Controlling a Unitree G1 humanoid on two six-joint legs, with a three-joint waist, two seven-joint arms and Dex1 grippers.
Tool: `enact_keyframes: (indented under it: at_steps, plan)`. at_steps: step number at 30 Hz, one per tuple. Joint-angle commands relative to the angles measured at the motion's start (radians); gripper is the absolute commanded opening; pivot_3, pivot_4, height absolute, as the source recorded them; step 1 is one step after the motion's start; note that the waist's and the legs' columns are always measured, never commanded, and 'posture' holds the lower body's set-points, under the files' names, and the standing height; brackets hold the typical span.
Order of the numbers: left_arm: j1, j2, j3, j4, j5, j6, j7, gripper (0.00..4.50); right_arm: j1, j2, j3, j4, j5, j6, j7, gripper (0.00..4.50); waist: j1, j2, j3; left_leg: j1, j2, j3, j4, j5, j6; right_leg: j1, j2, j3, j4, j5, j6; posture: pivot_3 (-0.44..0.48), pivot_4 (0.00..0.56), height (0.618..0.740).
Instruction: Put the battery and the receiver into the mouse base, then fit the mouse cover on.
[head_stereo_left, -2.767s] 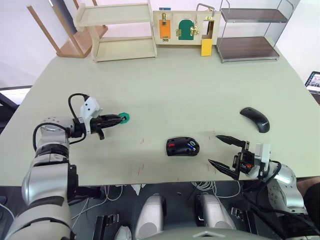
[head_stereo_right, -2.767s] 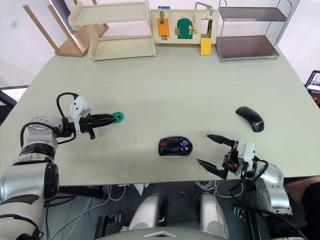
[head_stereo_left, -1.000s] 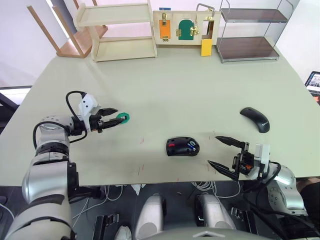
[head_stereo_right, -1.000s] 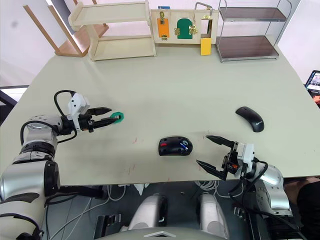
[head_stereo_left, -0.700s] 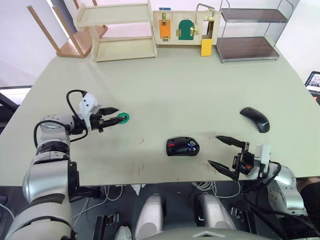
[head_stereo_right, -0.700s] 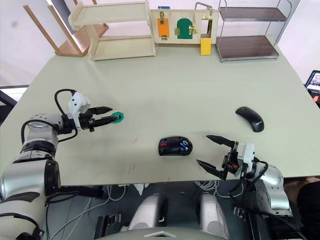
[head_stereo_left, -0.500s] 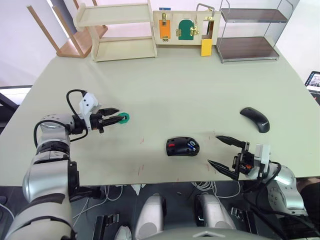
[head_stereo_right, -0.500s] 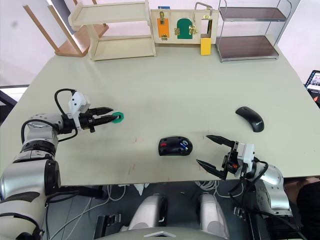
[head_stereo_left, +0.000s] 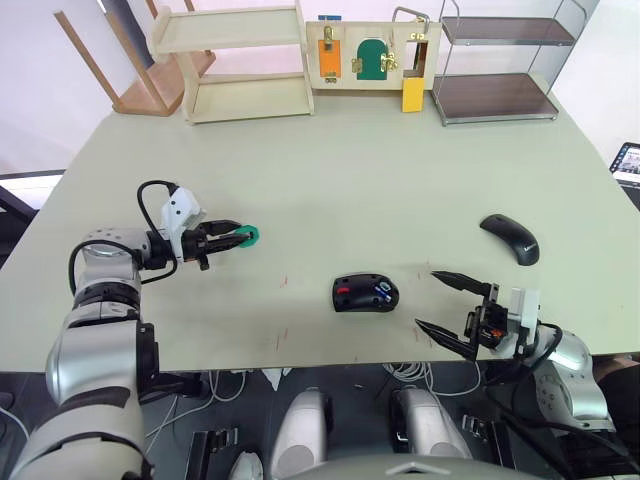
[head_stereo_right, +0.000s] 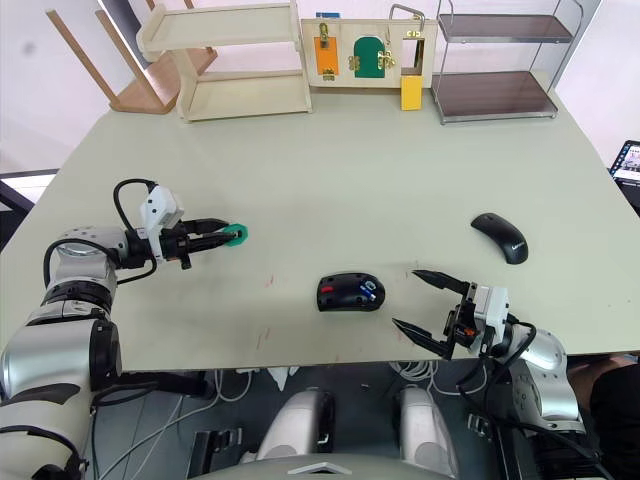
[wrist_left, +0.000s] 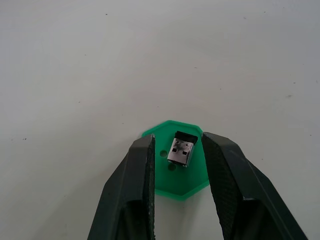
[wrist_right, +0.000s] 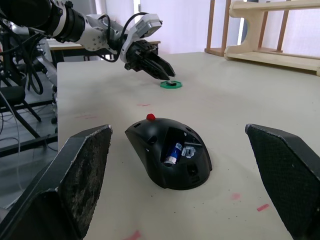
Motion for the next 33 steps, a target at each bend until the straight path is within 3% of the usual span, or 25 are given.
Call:
enact_keyframes:
  at_steps: [1, 33]
  plan:
    - [-0.012, 0.005, -0.003, -0.002, 0.003, -0.017, 0.001, 1.55, 0.003, -0.001, -0.001, -0.030, 0.004, -0.020, -0.001, 4.50, 0.000, 0.000, 0.000, 0.000, 0.000, 0.000, 0.000, 0.000, 0.000, 0.000, 0.000, 0.000, 0.000, 0.000, 0.000, 0.000, 0.150, 0.740]
    - [-0.004, 0.005, -0.025, 0.006, 0.037, -0.011, 0.050, 1.55, 0.006, -0.001, -0.003, -0.036, 0.006, -0.027, -0.003, 4.50, 0.000, 0.000, 0.000, 0.000, 0.000, 0.000, 0.000, 0.000, 0.000, 0.000, 0.000, 0.000, 0.000, 0.000, 0.000, 0.000, 0.150, 0.740]
